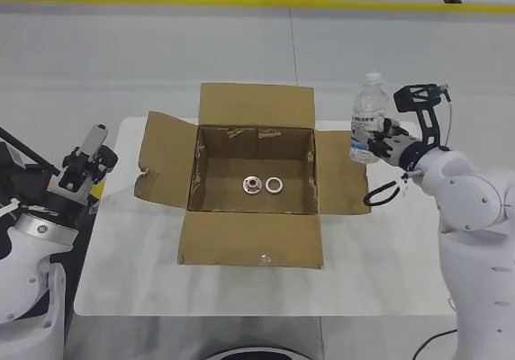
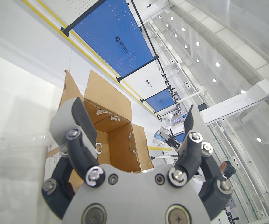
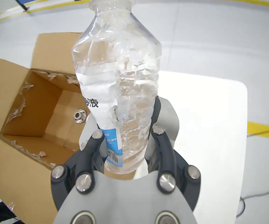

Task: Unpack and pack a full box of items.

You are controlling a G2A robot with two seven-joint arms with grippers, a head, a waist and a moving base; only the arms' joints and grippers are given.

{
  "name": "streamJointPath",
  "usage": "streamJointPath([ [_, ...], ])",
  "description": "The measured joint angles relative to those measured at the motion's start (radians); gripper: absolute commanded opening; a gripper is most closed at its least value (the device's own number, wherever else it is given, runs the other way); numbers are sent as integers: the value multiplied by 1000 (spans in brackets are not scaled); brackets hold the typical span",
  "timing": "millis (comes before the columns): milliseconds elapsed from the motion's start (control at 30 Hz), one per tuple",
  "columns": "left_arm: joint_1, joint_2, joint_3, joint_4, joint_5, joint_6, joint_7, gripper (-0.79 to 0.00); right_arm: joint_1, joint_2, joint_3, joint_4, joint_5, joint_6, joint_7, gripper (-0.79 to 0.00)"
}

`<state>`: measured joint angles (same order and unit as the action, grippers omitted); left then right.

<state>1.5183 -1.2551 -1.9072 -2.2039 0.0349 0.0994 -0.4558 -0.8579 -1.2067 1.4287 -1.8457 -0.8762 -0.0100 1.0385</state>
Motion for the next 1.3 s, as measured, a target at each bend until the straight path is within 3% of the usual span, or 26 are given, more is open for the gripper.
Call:
streamJointPath([
  [233, 0, 0, 0, 0, 0, 0, 0, 0, 152, -27, -229, 114, 40, -125, -35, -785],
  [667, 0, 0, 0, 0, 0, 0, 0, 0, 384, -106, -607, 525, 24, -318, 1, -785],
  [833, 0, 0, 0, 0, 0, 0, 0, 0, 423, -135, -687, 629, 13, -335, -4, -785],
  [1300, 0, 0, 0, 0, 0, 0, 0, 0, 489, -190, -824, 750, 37, -530, 80, -785],
])
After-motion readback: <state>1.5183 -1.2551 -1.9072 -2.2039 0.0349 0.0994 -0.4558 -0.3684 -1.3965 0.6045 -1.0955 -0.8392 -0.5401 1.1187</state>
